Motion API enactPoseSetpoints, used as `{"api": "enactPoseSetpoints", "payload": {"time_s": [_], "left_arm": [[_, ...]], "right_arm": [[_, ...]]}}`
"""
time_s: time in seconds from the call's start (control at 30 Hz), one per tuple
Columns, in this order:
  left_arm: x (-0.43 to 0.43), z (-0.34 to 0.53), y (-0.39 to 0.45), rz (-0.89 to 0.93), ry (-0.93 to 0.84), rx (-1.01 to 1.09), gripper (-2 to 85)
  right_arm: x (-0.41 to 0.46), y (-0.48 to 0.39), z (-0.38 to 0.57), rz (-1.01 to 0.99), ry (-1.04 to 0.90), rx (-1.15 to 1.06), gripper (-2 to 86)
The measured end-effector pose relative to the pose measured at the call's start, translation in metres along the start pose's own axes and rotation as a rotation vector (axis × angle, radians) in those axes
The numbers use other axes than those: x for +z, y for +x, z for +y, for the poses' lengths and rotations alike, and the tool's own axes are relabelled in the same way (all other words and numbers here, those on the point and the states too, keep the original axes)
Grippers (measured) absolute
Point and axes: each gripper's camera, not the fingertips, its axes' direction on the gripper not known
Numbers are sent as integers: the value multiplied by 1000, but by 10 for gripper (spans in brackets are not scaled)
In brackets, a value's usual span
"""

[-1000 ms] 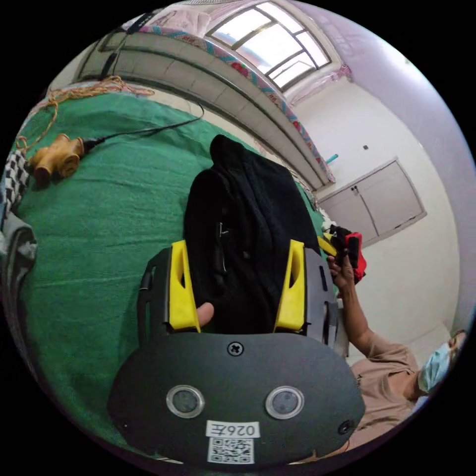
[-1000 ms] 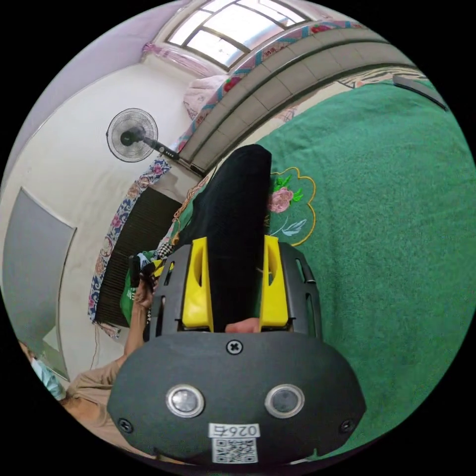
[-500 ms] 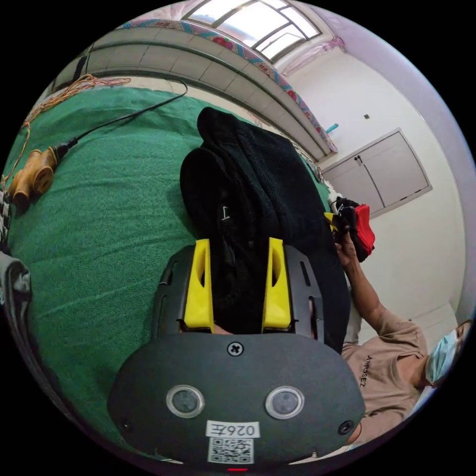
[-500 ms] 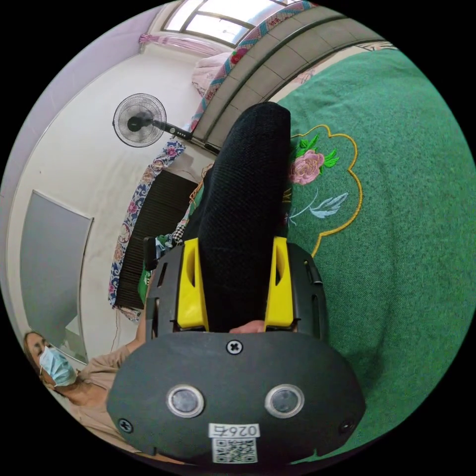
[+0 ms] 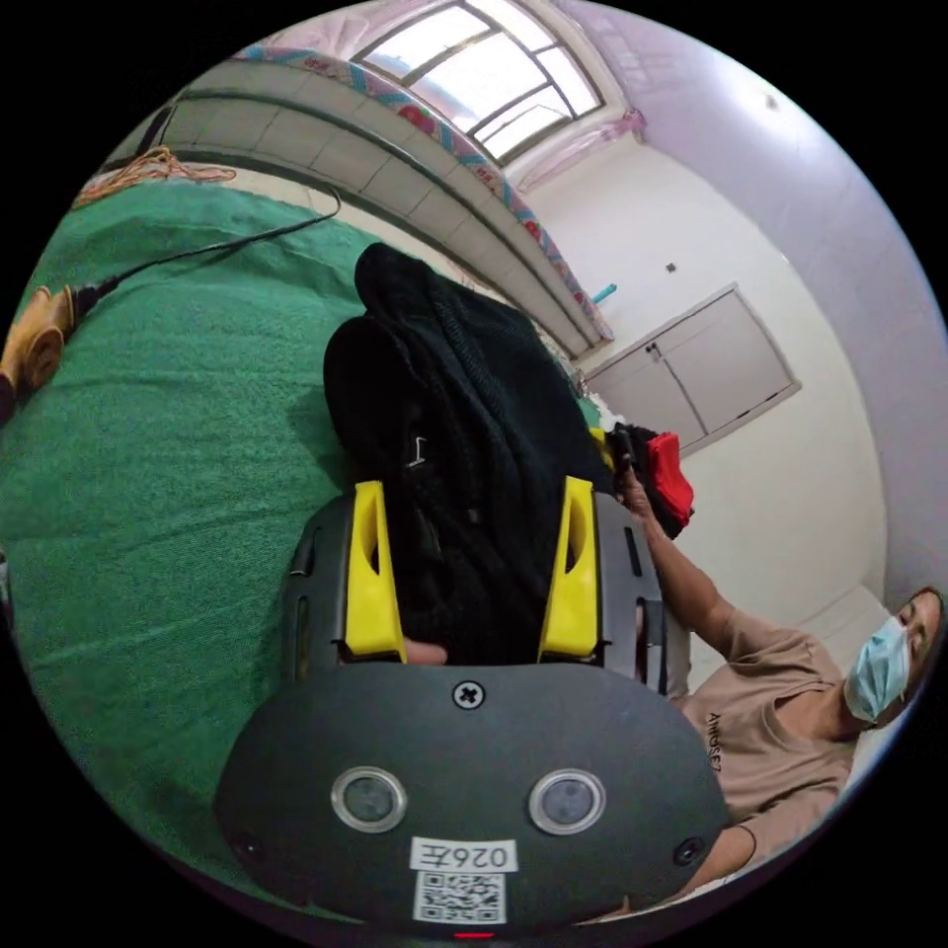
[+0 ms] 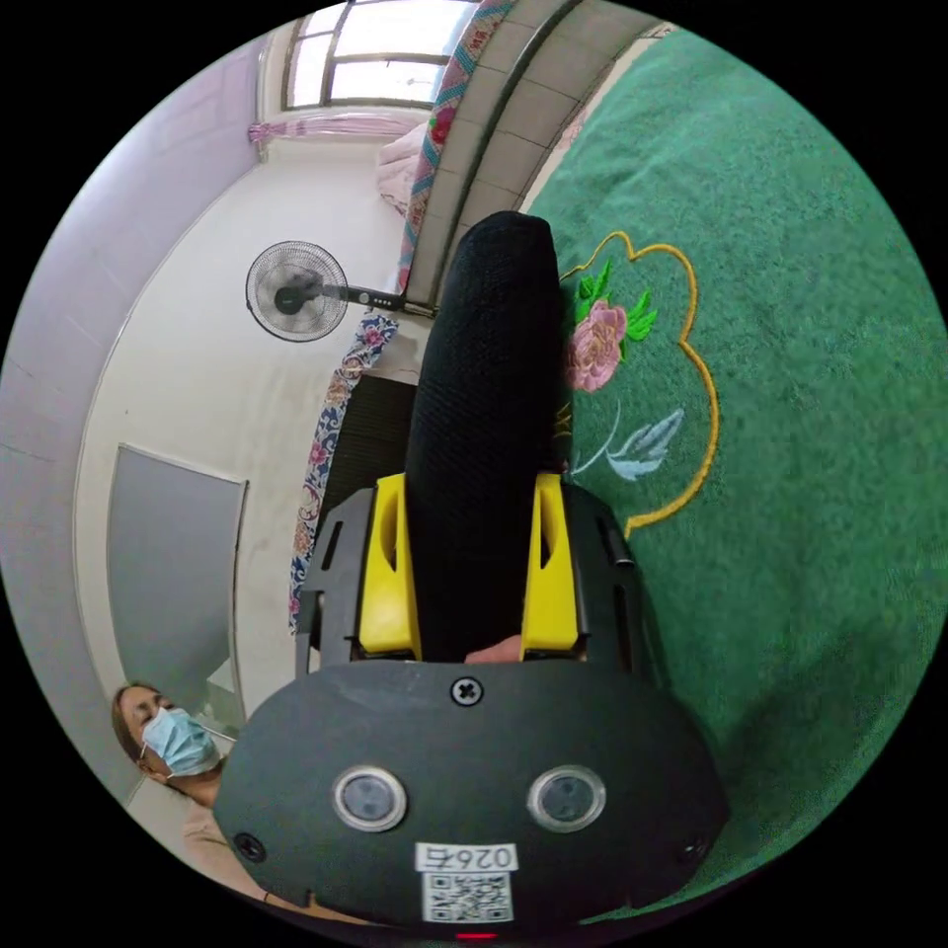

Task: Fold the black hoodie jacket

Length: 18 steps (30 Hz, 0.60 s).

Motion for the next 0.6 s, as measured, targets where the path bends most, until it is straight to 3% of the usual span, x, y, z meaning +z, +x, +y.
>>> {"api": "enactPoseSetpoints", "payload": {"time_s": [0.07, 0.17, 0.3, 0.4, 0.6], "left_arm": [[9, -1, -9, 22, -50, -47, 156], [41, 1, -19, 191, -64, -80, 161], [64, 5, -9, 70, -96, -58, 149], [76, 13, 1, -29, -113, -48, 124], [90, 43, 44, -157, -50, 48, 102]], "right_arm": [[4, -10, -6, 35, -38, -41, 142], [4, -21, -7, 58, -69, -77, 147], [6, -41, -3, 162, -96, -100, 133], [10, -75, 10, 346, -86, -180, 93], [22, -191, 61, 653, -35, -520, 58]]}}
